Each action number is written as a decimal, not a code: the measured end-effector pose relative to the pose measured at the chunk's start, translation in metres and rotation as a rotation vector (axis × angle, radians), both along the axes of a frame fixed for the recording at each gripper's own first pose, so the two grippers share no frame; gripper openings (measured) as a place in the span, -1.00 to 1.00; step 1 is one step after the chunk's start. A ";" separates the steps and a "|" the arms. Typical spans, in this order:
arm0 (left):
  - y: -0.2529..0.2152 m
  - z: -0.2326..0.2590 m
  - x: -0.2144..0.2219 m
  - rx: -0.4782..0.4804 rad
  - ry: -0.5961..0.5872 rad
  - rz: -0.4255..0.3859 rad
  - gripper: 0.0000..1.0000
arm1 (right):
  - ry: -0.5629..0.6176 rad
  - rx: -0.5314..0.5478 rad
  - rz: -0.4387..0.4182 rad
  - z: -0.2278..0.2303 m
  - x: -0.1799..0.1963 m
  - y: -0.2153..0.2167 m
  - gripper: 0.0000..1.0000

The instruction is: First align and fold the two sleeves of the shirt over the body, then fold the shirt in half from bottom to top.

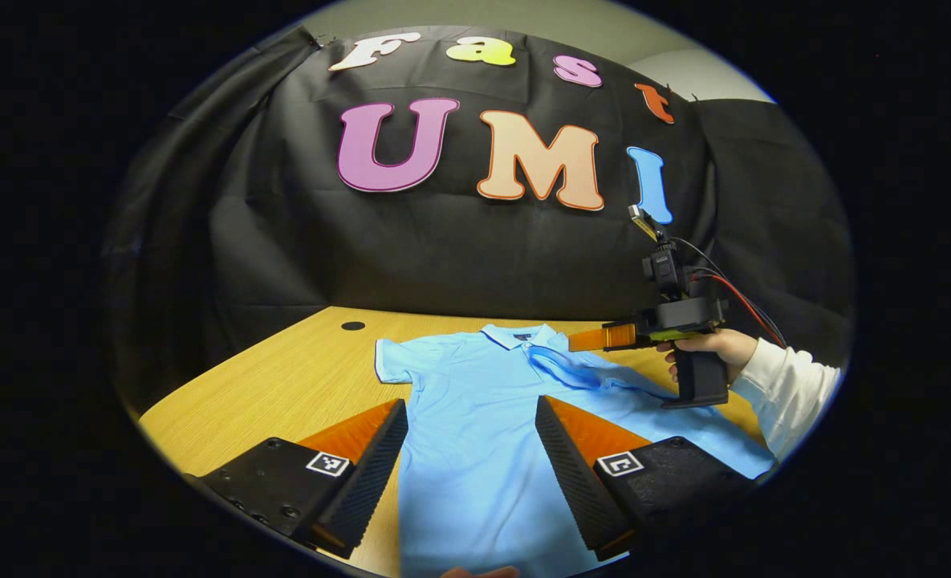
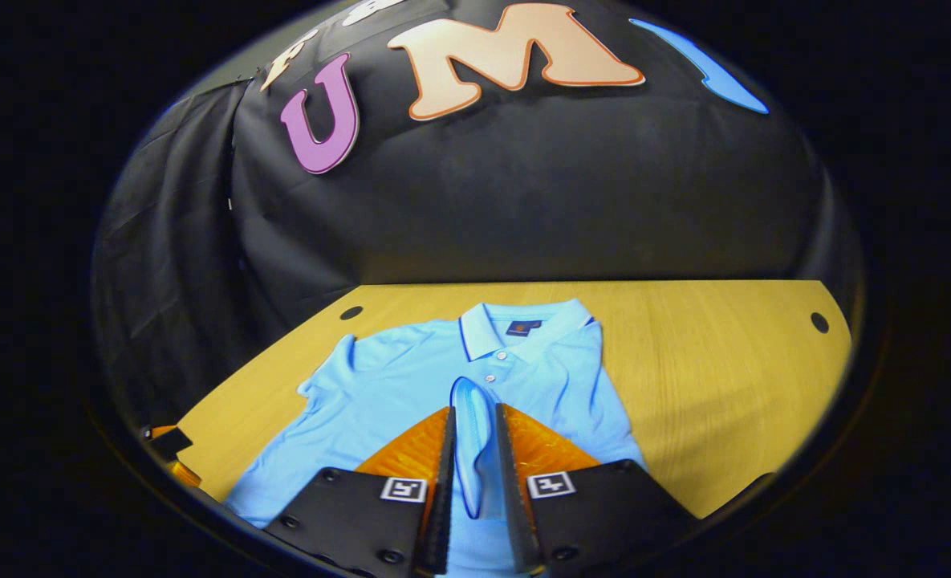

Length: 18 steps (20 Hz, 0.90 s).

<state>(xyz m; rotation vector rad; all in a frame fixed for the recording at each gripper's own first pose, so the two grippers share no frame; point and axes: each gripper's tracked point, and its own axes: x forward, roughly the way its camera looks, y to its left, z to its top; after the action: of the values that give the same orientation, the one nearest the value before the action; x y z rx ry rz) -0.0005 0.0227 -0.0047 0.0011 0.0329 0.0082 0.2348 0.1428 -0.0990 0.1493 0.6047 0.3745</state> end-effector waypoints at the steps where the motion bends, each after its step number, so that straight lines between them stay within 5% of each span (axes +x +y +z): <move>1: 0.001 0.000 0.000 0.000 0.003 0.001 0.91 | -0.002 -0.018 0.019 0.000 -0.006 0.002 -0.20; 2: 0.001 0.000 0.001 -0.003 0.004 0.000 0.91 | -0.017 -0.041 0.033 0.003 -0.010 0.001 0.29; 3: 0.001 0.001 0.000 -0.007 0.003 0.000 0.91 | -0.039 -0.065 0.046 0.008 -0.016 0.000 0.58; 6: 0.003 -0.001 -0.001 -0.030 0.016 0.003 0.91 | -0.097 -0.114 0.074 0.021 -0.037 -0.005 0.98; 12: 0.042 0.011 0.003 -0.036 0.032 0.072 0.91 | -0.162 -0.109 0.089 0.042 -0.095 -0.024 0.97; 18: 0.077 0.034 0.030 -0.023 0.077 0.063 0.91 | -0.207 -0.115 0.003 0.048 -0.142 -0.082 0.97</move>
<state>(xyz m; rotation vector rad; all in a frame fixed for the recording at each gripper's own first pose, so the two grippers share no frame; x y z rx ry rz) 0.0298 0.0996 0.0294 -0.0229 0.1103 0.0710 0.0929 0.0604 -0.0506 -0.0014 0.4209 0.3522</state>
